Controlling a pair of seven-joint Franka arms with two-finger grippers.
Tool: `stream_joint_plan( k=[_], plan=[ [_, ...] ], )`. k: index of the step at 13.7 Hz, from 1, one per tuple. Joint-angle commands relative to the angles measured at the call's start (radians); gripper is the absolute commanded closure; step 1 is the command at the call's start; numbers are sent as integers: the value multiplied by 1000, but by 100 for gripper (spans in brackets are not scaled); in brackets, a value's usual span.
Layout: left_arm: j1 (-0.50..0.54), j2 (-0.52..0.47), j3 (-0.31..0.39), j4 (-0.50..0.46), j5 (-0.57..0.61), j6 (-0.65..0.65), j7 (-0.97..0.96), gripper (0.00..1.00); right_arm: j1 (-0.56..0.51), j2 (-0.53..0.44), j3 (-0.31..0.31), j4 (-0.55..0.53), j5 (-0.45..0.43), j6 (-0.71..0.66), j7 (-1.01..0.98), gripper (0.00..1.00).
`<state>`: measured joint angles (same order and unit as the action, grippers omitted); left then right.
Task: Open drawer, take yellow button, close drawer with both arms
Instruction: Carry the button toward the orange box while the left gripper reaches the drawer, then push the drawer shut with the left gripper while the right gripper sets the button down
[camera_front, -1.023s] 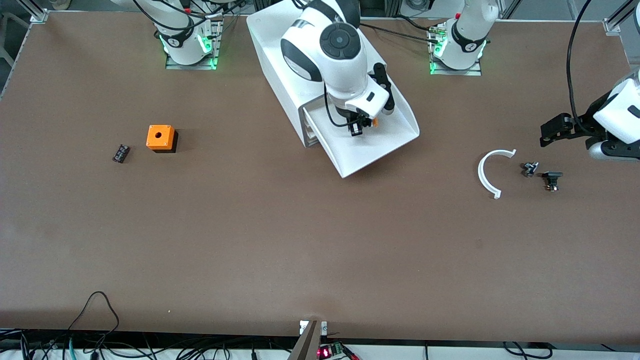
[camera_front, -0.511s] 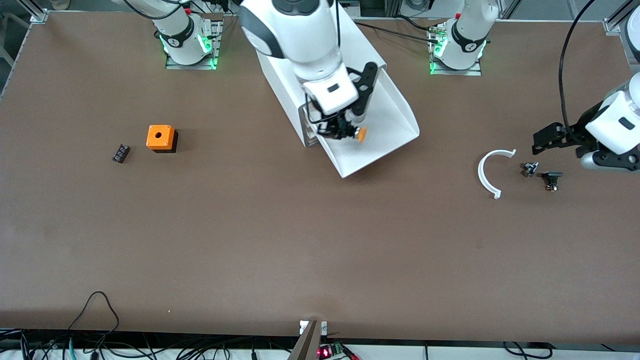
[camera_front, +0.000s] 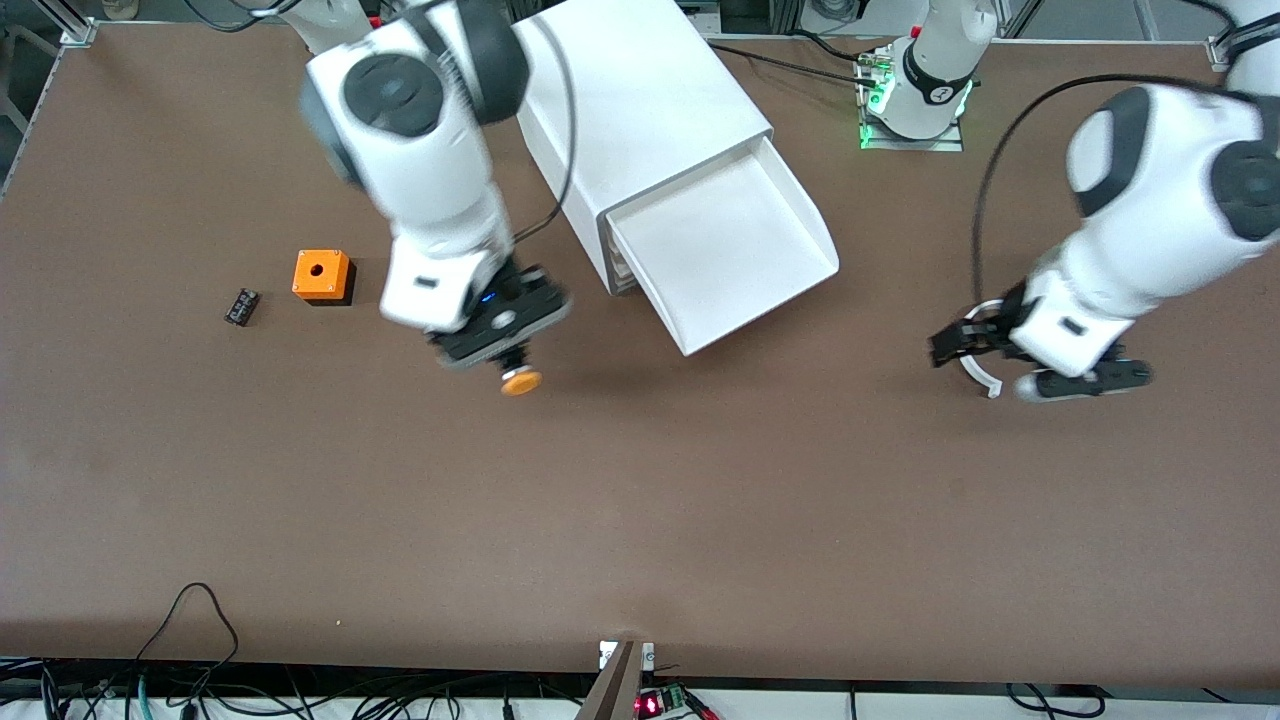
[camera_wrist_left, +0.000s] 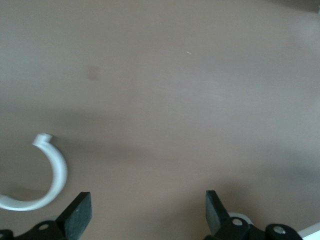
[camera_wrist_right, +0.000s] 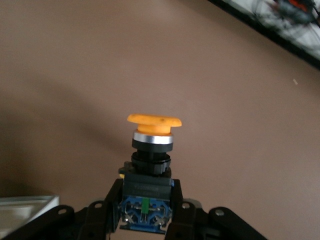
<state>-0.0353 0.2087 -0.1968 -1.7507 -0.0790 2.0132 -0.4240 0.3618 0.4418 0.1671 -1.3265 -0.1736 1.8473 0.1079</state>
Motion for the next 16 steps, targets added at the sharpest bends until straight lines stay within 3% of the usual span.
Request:
stream_joint_plan(
  k=[1,6,11,13,14,16],
  plan=[
    [-34,-3,-38,-120,30,161,-181,0,-162,-64,22,-154,-14,18,38,72],
    [-121,44,-82,-242,80,354,-496,0,-386,-63,23,-327,-12,114,-93,72],
    [-121,9,-220,-315,81,351,-758,0,-547,-57,25,-571,-12,326,-217,71],
    [-120,-5,-263,-355,81,349,-812,0,-618,-55,29,-702,-12,518,-325,70],
    [-120,-8,-282,-372,81,351,-812,0,-626,-54,29,-752,-12,608,-402,70],
    [-120,-20,-344,-397,81,351,-812,0,-626,-52,29,-780,-17,641,-445,70]
  ],
)
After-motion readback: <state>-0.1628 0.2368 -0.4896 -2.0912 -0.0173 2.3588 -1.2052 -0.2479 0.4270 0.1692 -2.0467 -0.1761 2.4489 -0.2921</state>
